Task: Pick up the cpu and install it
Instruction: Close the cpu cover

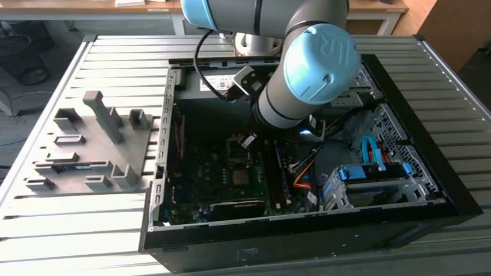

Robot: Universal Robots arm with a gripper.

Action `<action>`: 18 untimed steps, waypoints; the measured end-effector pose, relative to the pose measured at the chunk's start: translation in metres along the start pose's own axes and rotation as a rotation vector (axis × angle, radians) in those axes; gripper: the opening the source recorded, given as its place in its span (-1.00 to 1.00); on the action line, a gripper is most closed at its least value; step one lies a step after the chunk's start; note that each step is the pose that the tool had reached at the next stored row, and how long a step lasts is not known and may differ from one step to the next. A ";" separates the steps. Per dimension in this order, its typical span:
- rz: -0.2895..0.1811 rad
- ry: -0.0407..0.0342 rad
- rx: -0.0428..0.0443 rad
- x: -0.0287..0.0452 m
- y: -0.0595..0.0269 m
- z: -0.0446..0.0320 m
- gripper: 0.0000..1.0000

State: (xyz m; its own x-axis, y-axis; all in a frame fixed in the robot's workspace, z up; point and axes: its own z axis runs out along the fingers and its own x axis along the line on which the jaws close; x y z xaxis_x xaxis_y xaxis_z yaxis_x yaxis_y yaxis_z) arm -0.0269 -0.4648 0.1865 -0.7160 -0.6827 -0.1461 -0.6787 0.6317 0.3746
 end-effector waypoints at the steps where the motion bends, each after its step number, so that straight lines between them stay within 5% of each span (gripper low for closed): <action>1: -0.001 -0.0012 0.0012 0.0004 0.0006 -0.0005 -0.80; 18: -0.009 -0.0168 0.0081 0.0054 0.0078 -0.0107 -0.80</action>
State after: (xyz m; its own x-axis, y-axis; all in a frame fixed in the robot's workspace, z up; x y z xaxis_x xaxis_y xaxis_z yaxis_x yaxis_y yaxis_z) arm -0.0343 -0.4674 0.1985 -0.7123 -0.6822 -0.1648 -0.6865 0.6284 0.3657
